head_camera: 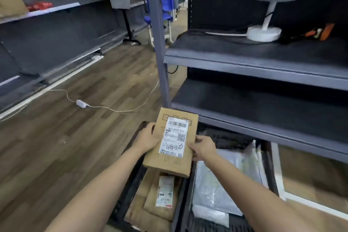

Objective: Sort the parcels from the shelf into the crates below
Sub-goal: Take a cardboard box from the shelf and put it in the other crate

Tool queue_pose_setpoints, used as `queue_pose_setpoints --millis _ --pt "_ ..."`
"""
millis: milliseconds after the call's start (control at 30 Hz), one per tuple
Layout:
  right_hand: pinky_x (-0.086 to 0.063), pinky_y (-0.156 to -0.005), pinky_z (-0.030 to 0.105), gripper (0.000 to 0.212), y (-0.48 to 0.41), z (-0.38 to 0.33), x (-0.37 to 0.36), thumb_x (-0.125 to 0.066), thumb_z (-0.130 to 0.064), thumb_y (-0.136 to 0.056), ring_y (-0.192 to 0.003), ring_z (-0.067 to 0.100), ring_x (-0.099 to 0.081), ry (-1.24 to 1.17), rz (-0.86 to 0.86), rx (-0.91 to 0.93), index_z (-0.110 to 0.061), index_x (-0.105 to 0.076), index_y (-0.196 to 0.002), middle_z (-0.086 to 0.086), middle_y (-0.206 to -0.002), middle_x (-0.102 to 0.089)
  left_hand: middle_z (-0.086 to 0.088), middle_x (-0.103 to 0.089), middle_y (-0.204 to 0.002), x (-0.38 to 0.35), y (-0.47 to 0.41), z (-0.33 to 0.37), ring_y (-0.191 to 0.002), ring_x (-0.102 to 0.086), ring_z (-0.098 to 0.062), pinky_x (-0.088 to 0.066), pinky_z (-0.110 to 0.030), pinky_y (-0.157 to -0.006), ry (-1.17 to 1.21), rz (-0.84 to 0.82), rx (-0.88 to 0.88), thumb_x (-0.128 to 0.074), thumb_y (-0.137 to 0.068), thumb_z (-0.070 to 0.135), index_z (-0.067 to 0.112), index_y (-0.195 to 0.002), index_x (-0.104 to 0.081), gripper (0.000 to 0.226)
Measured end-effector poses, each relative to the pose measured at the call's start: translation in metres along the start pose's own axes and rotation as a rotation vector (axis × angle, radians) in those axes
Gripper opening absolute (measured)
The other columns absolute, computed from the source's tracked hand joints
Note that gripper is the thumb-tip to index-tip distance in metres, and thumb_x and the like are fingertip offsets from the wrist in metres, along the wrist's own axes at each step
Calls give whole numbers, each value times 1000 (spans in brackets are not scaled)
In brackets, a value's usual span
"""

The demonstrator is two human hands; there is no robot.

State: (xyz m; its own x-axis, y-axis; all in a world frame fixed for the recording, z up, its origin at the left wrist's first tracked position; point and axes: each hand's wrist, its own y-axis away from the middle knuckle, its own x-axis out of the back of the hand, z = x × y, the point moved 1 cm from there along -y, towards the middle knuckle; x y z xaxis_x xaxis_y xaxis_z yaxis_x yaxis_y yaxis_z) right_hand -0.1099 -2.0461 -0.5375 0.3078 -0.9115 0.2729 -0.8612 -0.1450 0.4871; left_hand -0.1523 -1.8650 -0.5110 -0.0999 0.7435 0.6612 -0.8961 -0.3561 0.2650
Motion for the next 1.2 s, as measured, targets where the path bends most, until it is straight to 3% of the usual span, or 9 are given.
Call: queue_pose_setpoints --millis 167,300,467,633,700,833,1000,1100,1200 --pt "-59 -75 46 27 -50 99 -56 -55 -8 -89 -92 32 -70 34 -32 21 -10 -64 -114 11 -102 -70 -6 -56 -133 -70 -20 -95 -119 -53 -24 -38 -27 -83 -39 10 43 -63 -86 37 16 -135 -42 58" --pt "-59 -77 46 28 -71 153 -95 -54 -16 -88 -95 29 -68 115 -27 57 -15 -59 -116 8 -111 -68 -4 -56 -132 -102 -25 -149 -117 -54 -22 -36 -26 -82 -85 46 28 -61 -88 35 17 -135 -42 54" --pt "-54 -88 41 63 -70 189 -138 -42 -25 -95 -108 30 -61 394 -62 72 -9 -13 -149 12 -125 -58 -4 -55 -133 -115 -26 -197 -117 -54 -22 -43 -29 -88 -172 0 77 -63 -85 39 19 -138 -38 62" --pt "-43 -100 35 75 -73 201 -161 -42 -5 -94 -128 30 -47 635 -121 -4 6 12 -147 21 -147 -33 -8 -56 -132 -127 -38 -227 -118 -55 -24 -44 -32 -96 -208 -102 134 -63 -86 35 15 -137 -39 60" --pt "-42 -101 36 73 -79 209 -172 -43 -4 -94 -130 33 -44 684 -146 -46 11 7 -146 25 -149 -27 -8 -56 -133 -136 -42 -239 -120 -53 -24 -42 -29 -96 -199 -128 142 -62 -87 31 14 -137 -41 57" --pt "-39 -101 35 55 -89 223 -186 -46 -12 -91 -130 35 -40 749 -152 -65 6 -31 -141 24 -145 -32 -6 -53 -138 -156 -47 -262 -125 -51 -23 -40 -27 -101 -161 -161 138 -61 -89 25 13 -141 -39 58" --pt "-38 -104 30 57 -98 234 -204 -41 -11 -98 -140 25 -27 1119 -320 -68 -4 -18 -150 19 -157 -5 -3 -48 -143 -175 -54 -277 -130 -47 -20 -36 -23 -106 -178 -206 97 -63 -88 18 14 -148 -28 69" --pt "-24 -113 35 60 -103 234 -201 -37 -22 -100 -144 31 -16 1452 -325 56 -7 -8 -151 12 -158 -13 2 -39 -150 -181 -58 -282 -135 -41 -16 -32 -26 -113 -225 -264 69 -67 -86 18 21 -151 -19 81" --pt "-8 -118 46 56 -107 228 -185 -40 -32 -98 -143 40 -12 1814 -212 254 -9 -27 -147 14 -155 -23 4 -35 -152 -180 -63 -289 -135 -41 -16 -34 -34 -113 -244 -334 56 -73 -79 23 29 -151 -13 94"
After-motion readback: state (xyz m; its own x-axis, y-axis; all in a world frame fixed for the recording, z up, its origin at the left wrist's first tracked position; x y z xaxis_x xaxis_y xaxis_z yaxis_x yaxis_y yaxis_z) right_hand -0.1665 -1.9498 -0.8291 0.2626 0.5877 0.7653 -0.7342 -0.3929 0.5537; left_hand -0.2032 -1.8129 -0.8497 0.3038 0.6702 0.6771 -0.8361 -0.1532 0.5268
